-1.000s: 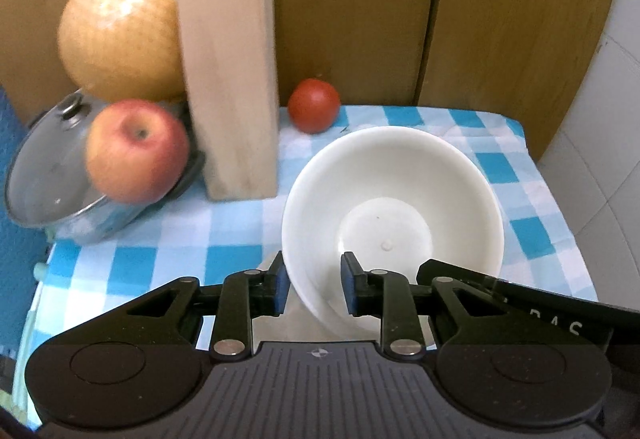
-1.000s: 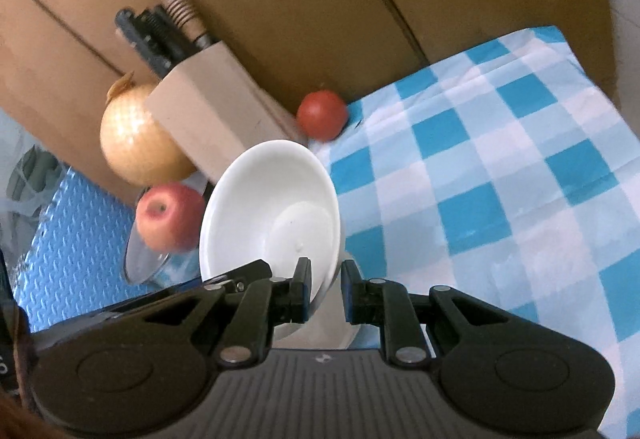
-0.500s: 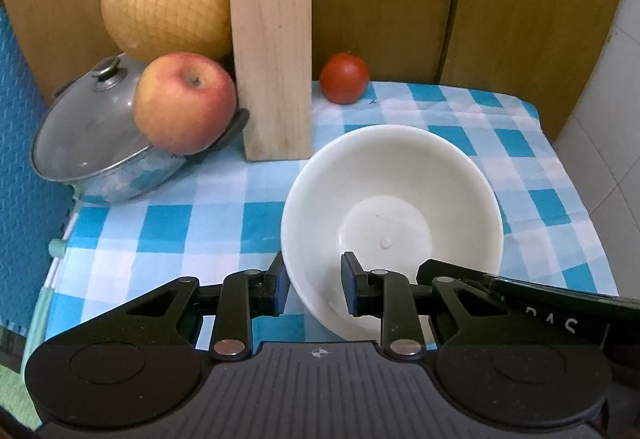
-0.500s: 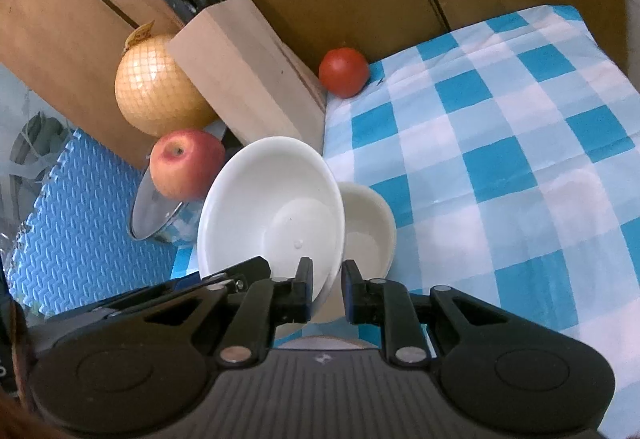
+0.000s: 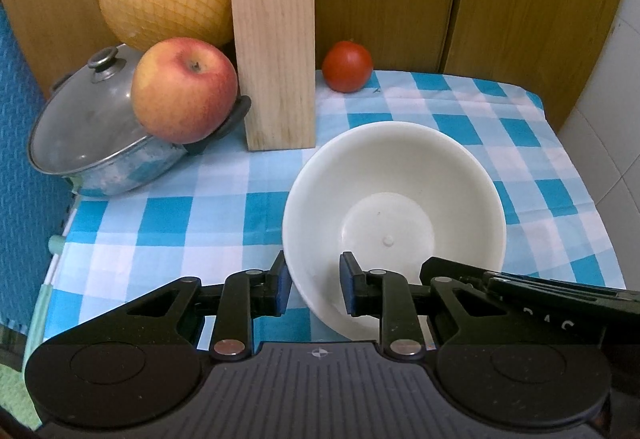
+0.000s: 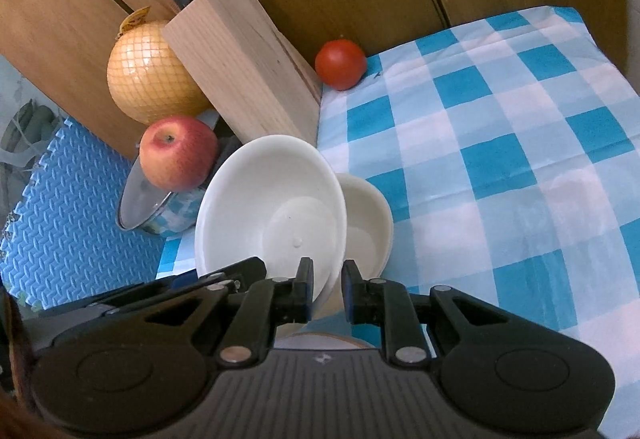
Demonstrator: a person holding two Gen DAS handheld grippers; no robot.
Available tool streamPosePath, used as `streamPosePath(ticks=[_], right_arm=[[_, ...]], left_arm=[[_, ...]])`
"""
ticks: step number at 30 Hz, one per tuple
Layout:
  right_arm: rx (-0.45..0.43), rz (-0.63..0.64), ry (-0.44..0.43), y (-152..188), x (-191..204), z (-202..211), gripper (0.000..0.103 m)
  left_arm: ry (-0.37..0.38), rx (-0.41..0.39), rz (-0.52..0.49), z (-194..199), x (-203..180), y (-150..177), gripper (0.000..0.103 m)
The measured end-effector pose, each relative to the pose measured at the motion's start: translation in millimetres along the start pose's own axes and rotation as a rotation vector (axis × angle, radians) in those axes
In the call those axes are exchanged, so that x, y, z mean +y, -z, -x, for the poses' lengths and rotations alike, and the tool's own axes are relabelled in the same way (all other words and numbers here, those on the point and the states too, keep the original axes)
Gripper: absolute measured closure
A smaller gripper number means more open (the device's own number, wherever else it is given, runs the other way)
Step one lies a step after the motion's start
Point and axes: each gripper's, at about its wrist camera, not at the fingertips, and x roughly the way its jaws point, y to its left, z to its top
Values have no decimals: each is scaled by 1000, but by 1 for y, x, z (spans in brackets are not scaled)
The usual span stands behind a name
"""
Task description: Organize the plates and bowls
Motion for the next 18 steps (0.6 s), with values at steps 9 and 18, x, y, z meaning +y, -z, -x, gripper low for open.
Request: streamPosePath(ticks=[9,18], right_arm=[[4,5,4,1,1,-1,85],[8,7,9,1,2,-2,85]], left_arm=[[-2,2,-2,-1,0,0,72],[-2,7,3,-2,0,0,71]])
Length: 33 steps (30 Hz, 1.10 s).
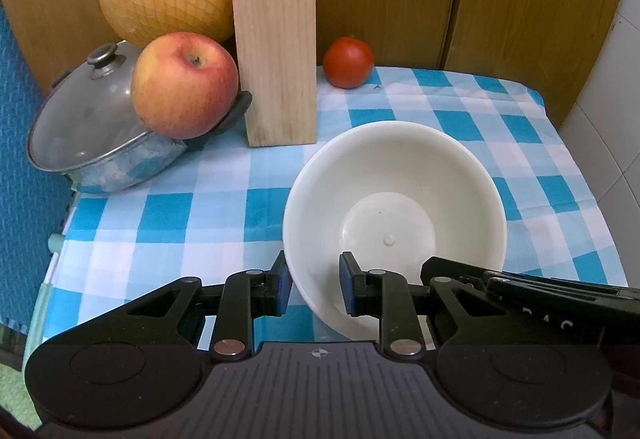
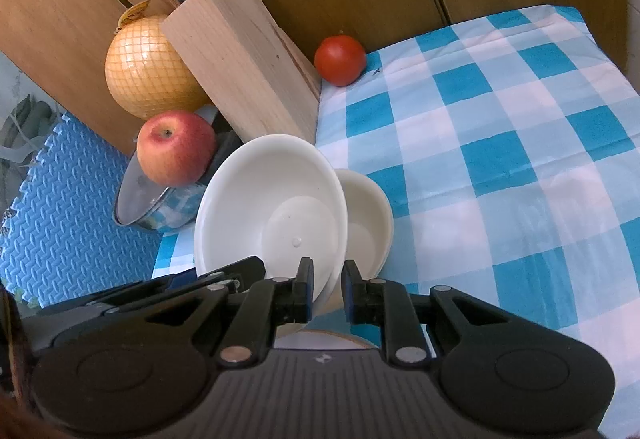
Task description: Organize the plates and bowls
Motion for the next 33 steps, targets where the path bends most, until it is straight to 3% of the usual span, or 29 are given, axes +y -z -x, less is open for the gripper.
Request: streamPosePath(ticks=[18,22,33], right_arm=[[-32,34,36,0,5,1,84],[-44,43,50,-2,4,1,78],[-88,75,74,-5,6,8,77]], left_arm=[[-12,19,4,-8,-1,0,69],[-13,22,8,-10,2,0,67],[-14,24,10,-10,4,-1,60]])
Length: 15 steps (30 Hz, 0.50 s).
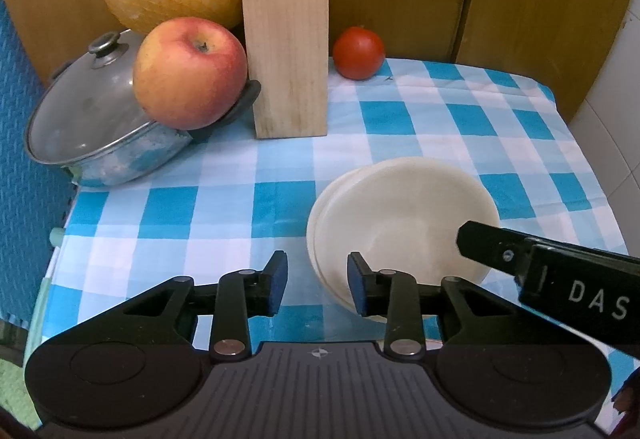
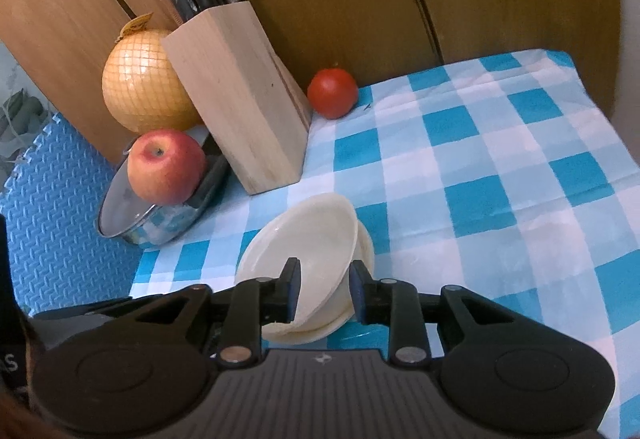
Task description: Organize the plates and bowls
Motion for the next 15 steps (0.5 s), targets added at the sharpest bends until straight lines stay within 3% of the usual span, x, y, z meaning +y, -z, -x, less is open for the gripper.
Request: streamPosePath(ticks=[10,15], right_arm=[[-9,-13,15,-3,-9,3,76],[6,-13,20,-3,-10,-2,71]], left_arm=[[2,6,2,-1,7,1,49],[14,1,-22,2,9,5,43]])
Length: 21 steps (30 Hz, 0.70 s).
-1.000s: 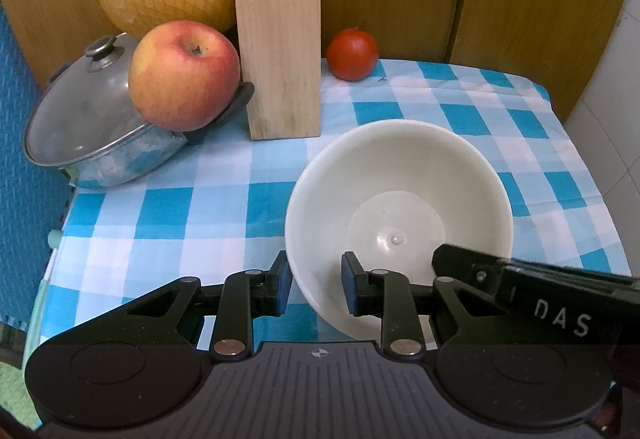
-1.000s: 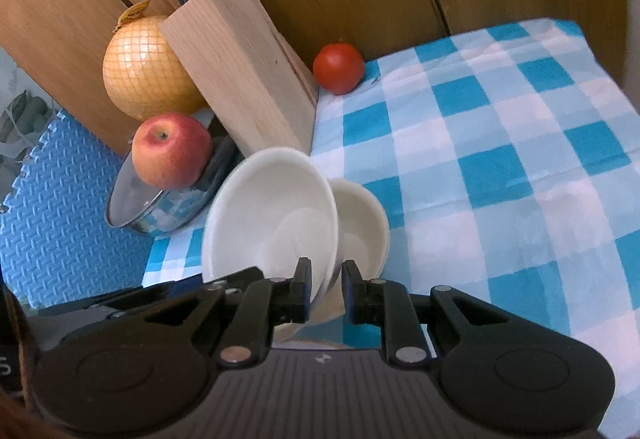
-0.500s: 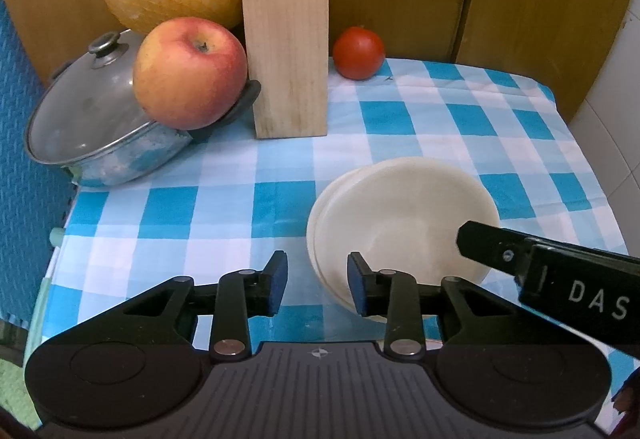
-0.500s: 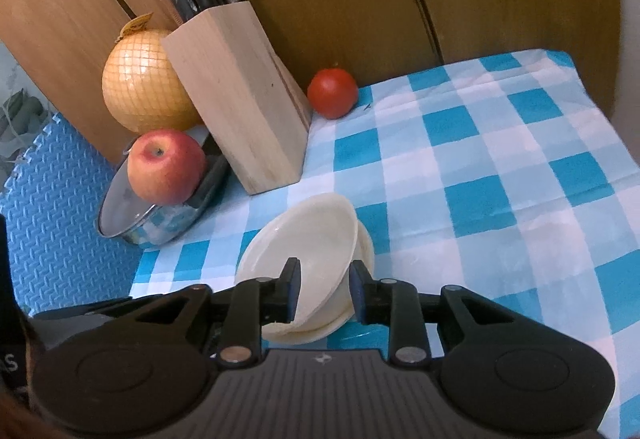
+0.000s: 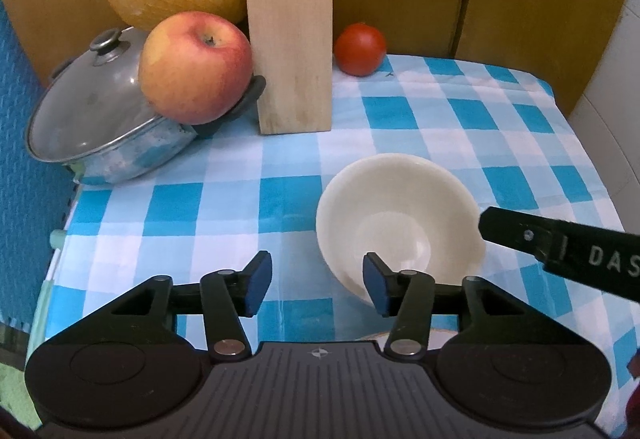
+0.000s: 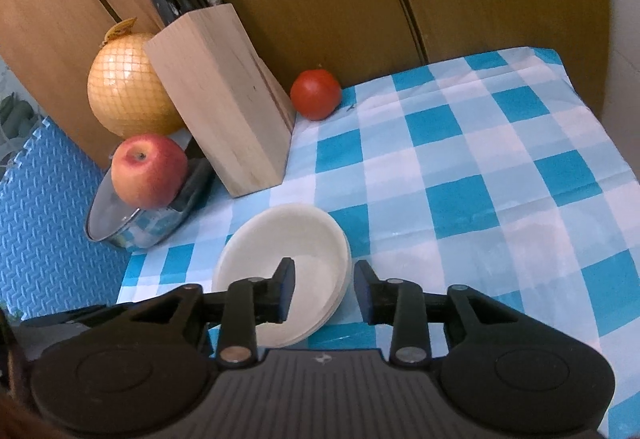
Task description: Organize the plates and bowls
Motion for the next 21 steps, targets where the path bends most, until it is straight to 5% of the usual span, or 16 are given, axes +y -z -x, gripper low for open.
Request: streamPosePath(ticks=[21], right_arm=[[70,-55,17,4,-14,-33,69]], left_arm=[[5,44,40,-25,6,-5,33]])
